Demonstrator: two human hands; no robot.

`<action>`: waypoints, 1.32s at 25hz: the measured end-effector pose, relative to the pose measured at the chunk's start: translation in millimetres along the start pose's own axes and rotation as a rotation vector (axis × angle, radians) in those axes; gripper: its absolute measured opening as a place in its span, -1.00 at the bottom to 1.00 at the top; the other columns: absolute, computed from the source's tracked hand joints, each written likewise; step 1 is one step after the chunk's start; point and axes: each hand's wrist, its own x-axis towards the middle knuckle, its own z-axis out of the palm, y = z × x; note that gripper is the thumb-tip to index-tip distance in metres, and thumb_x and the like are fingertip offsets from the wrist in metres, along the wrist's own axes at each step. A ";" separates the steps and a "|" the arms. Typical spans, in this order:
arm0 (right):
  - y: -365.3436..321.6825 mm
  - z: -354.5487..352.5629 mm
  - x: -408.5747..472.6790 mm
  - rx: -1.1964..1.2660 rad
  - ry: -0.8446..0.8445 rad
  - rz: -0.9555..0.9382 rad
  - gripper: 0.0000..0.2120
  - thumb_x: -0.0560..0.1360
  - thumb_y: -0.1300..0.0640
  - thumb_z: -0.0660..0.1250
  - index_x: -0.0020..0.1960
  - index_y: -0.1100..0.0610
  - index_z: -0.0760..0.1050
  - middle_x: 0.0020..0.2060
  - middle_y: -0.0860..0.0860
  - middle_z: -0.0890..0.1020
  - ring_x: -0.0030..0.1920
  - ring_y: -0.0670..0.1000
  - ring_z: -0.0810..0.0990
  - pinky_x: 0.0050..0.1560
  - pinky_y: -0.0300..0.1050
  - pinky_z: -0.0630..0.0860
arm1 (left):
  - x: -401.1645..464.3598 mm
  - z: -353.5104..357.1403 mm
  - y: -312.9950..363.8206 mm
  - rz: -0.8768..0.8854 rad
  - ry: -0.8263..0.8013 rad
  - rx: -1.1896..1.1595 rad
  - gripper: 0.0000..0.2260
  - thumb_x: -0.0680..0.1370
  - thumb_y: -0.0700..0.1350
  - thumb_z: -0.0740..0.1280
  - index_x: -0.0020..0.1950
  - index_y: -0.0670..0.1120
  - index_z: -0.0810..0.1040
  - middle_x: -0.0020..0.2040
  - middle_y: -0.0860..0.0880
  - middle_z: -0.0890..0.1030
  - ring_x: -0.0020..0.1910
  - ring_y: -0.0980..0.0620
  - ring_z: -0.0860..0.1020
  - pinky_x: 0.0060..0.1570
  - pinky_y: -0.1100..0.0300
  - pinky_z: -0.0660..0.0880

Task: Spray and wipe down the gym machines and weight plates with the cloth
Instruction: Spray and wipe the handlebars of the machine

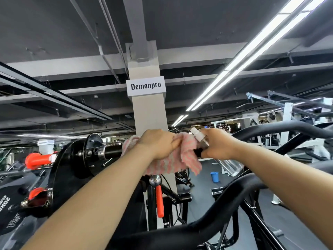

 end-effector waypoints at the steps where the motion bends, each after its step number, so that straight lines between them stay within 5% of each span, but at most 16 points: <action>1: 0.8 -2.0 -0.6 -0.004 0.010 0.000 -0.76 0.30 0.28 0.41 -0.08 0.11 0.45 -0.28 -0.06 0.53 -0.22 -0.01 0.52 -0.31 -0.25 0.41 | 2.6 -0.3 4.8 -0.042 0.017 -0.020 -0.51 0.63 0.18 -0.12 0.03 -0.05 0.52 0.09 -0.14 0.59 0.07 -0.15 0.54 -0.13 0.12 0.31; 5: 18.4 -14.9 -4.7 -0.104 0.062 0.016 -0.78 0.32 0.25 0.36 -0.23 0.04 0.32 -0.31 -0.06 0.49 -0.22 0.01 0.47 -0.37 -0.29 0.32 | 18.6 -0.8 35.5 0.026 0.018 0.047 -0.50 0.60 0.25 -0.08 0.02 -0.06 0.51 0.04 -0.11 0.61 0.00 -0.14 0.56 -0.12 0.10 0.39; 9: 34.2 -20.8 -10.2 -0.155 0.036 0.010 -0.88 0.37 0.23 0.29 -0.12 0.12 0.39 -0.22 0.04 0.55 -0.16 0.09 0.52 -0.24 -0.16 0.37 | 31.6 9.0 53.8 0.167 -0.138 0.306 -0.37 0.36 0.47 0.16 0.06 -0.06 0.46 0.04 -0.03 0.60 0.00 -0.09 0.58 -0.18 0.11 0.39; 13: 44.7 -32.5 -17.6 -0.235 0.020 0.024 -0.82 0.36 0.23 0.34 -0.07 0.10 0.41 -0.25 -0.06 0.53 -0.20 -0.02 0.52 -0.18 -0.16 0.41 | 32.8 9.9 53.3 0.179 -0.037 0.291 -0.43 0.52 0.37 -0.01 0.11 -0.06 0.50 0.07 -0.06 0.60 0.03 -0.09 0.58 -0.17 0.09 0.39; 16: 62.0 -39.1 -24.6 -0.365 0.064 0.095 -0.78 0.36 0.23 0.34 -0.09 0.05 0.34 -0.31 -0.12 0.44 -0.18 -0.03 0.39 0.16 -0.04 0.35 | 31.8 7.3 55.4 -0.027 -0.016 0.090 -0.49 0.63 0.20 -0.08 0.16 -0.08 0.52 0.13 -0.11 0.58 0.08 -0.15 0.55 -0.09 0.07 0.40; 20: 65.2 -43.9 -22.3 -0.238 0.056 0.124 -0.82 0.34 0.21 0.38 -0.26 0.04 0.37 -0.33 -0.03 0.53 -0.18 0.07 0.52 -0.26 -0.17 0.36 | 55.8 5.9 87.8 -0.301 0.109 -0.422 -0.43 0.63 0.18 -0.14 0.11 -0.15 0.54 0.09 -0.18 0.59 0.03 -0.17 0.54 -0.11 0.08 0.38; 25: 70.7 -41.6 -23.8 -0.183 0.116 0.091 -0.76 0.29 0.17 0.44 -0.08 0.17 0.49 -0.23 0.06 0.59 -0.19 0.08 0.53 -0.29 -0.15 0.36 | 56.7 26.6 121.0 0.062 -0.005 -0.043 -0.66 0.59 0.10 0.12 0.18 -0.11 0.44 0.06 -0.08 0.60 0.01 -0.14 0.58 -0.19 0.15 0.36; 29: 72.2 -40.7 -24.1 -0.157 0.118 0.089 -0.76 0.31 0.14 0.45 -0.09 0.19 0.49 -0.27 0.05 0.56 -0.23 0.07 0.50 -0.35 -0.17 0.32 | 57.2 35.6 122.6 0.027 0.124 0.107 -0.58 0.57 -0.03 0.23 0.35 -0.18 0.24 0.06 -0.06 0.62 -0.01 -0.13 0.61 -0.25 0.13 0.35; 33: 76.0 -37.8 -21.3 -0.190 0.130 0.083 -0.79 0.31 0.15 0.42 -0.10 0.18 0.49 -0.23 0.08 0.60 -0.19 0.10 0.53 -0.29 -0.17 0.32 | 57.2 42.5 125.7 0.040 0.153 0.129 -0.62 0.58 -0.10 0.22 0.33 -0.24 0.24 0.09 -0.08 0.61 0.02 -0.11 0.61 -0.26 0.14 0.32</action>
